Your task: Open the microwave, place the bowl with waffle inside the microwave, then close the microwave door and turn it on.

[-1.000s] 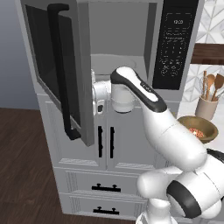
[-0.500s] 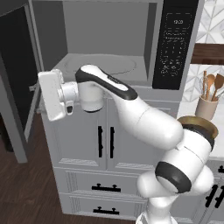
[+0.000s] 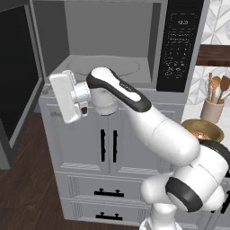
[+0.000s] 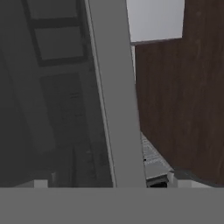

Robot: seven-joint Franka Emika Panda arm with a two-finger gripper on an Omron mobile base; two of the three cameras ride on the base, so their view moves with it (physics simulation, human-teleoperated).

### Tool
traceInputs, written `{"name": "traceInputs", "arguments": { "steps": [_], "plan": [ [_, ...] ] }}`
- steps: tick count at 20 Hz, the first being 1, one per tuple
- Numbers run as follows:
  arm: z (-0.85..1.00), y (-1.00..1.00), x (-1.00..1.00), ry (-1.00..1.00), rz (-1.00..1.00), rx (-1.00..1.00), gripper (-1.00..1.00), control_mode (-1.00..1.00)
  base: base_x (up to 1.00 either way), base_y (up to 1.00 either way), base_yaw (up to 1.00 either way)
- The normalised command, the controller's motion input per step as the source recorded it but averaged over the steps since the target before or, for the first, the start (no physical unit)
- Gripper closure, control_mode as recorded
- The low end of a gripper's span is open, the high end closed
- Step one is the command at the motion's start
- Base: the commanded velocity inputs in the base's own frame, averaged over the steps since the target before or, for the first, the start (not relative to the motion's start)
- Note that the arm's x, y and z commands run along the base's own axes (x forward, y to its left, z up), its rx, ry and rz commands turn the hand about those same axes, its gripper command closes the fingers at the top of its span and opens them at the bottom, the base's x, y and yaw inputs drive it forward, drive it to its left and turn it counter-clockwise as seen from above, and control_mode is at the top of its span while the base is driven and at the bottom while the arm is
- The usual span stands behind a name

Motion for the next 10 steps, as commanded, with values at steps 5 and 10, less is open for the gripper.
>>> {"name": "traceInputs", "arguments": {
  "steps": [5,10],
  "plan": [
    [0.0,-1.0,-0.01,0.0,-0.08,-0.24,-1.0,-1.0,0.0,0.0,0.0],
    [-0.04,-1.0,-0.24,-0.01,-0.05,-0.15,-1.0,-1.0,0.0,0.0,0.0]
  ]
}}
